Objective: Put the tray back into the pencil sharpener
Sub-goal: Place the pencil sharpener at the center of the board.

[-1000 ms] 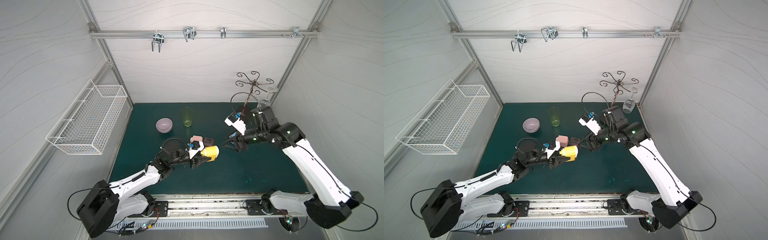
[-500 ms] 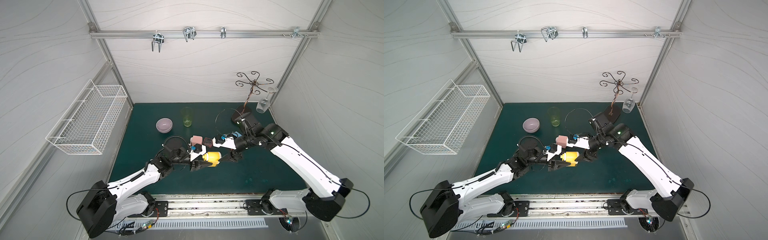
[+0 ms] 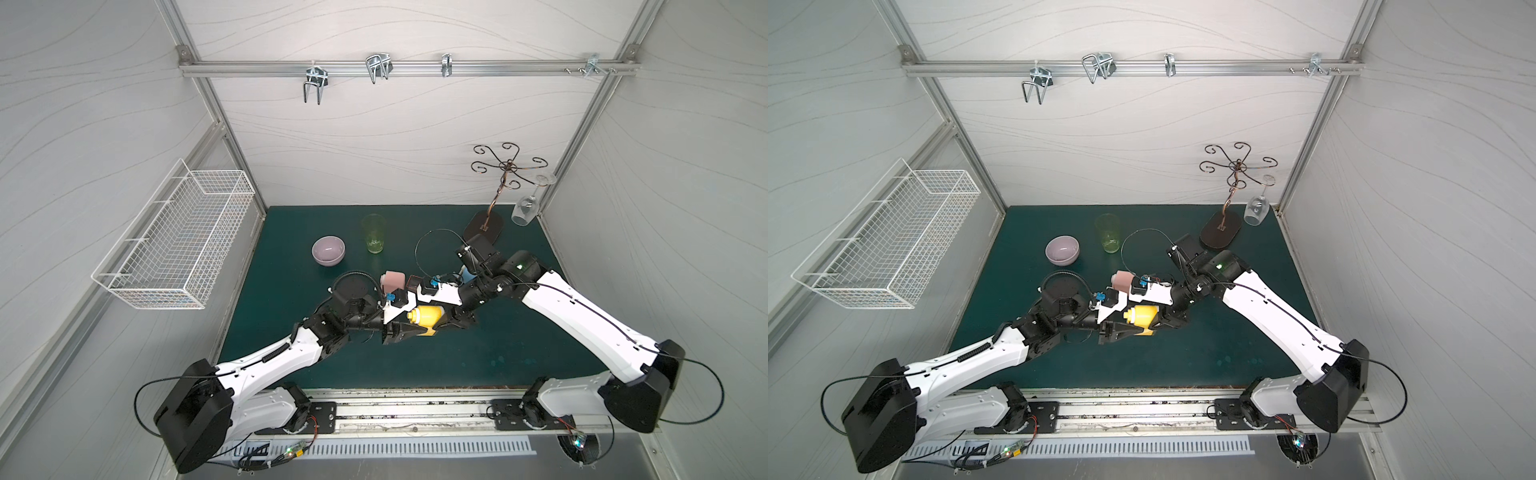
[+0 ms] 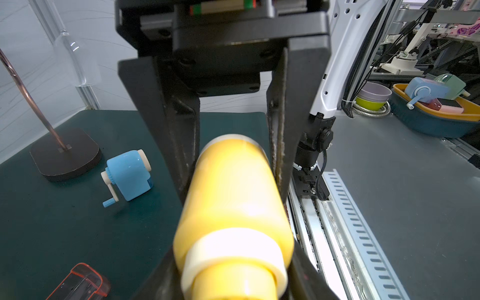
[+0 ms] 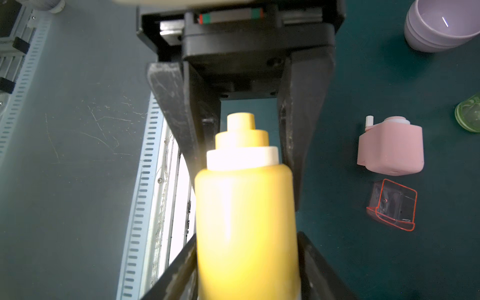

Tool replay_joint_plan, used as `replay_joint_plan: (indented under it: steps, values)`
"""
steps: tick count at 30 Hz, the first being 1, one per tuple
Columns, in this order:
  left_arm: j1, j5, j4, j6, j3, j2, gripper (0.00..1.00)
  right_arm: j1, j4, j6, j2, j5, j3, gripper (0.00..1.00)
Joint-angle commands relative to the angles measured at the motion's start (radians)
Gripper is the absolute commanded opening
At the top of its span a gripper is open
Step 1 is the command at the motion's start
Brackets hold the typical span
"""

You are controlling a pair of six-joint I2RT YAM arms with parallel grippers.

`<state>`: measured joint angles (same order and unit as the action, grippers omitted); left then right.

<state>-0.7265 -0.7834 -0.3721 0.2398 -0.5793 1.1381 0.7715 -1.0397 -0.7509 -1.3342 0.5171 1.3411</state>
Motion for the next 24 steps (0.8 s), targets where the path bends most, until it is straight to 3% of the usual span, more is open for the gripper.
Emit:
replay_joint_plan:
  steps: [1, 3, 7, 10, 13, 16, 21, 24]
  values:
    - [-0.005, 0.021, -0.089, -0.012, -0.06, 0.011, 0.0, 0.009, 0.025, 0.024, -0.006, 0.053, -0.011, 0.55]
    - [-0.005, 0.027, -0.097, -0.024, -0.063, 0.016, 0.0, 0.009, 0.033, 0.025, -0.007, 0.058, -0.017, 0.49]
    - [-0.005, 0.07, -0.106, -0.044, -0.062, 0.012, 0.0, 0.004, 0.022, 0.021, -0.004, 0.058, -0.017, 0.2]
    - [-0.003, 0.125, -0.103, -0.057, -0.046, -0.003, 0.27, -0.019, 0.018, 0.022, 0.01, 0.072, -0.03, 0.06]
    - [-0.004, 0.166, -0.113, -0.065, -0.011, -0.034, 0.56, -0.053, 0.036, 0.033, 0.039, 0.072, -0.062, 0.0]
    - [0.004, 0.187, -0.134, -0.066, 0.035, -0.079, 1.0, -0.089, 0.06, 0.038, 0.067, 0.072, -0.098, 0.0]
    - [0.049, 0.191, -0.099, -0.07, 0.086, -0.174, 1.0, -0.159, 0.076, 0.028, 0.085, 0.054, -0.139, 0.0]
    - [0.084, 0.238, -0.081, -0.085, 0.123, -0.26, 1.0, -0.22, 0.141, 0.074, 0.086, -0.02, -0.186, 0.0]
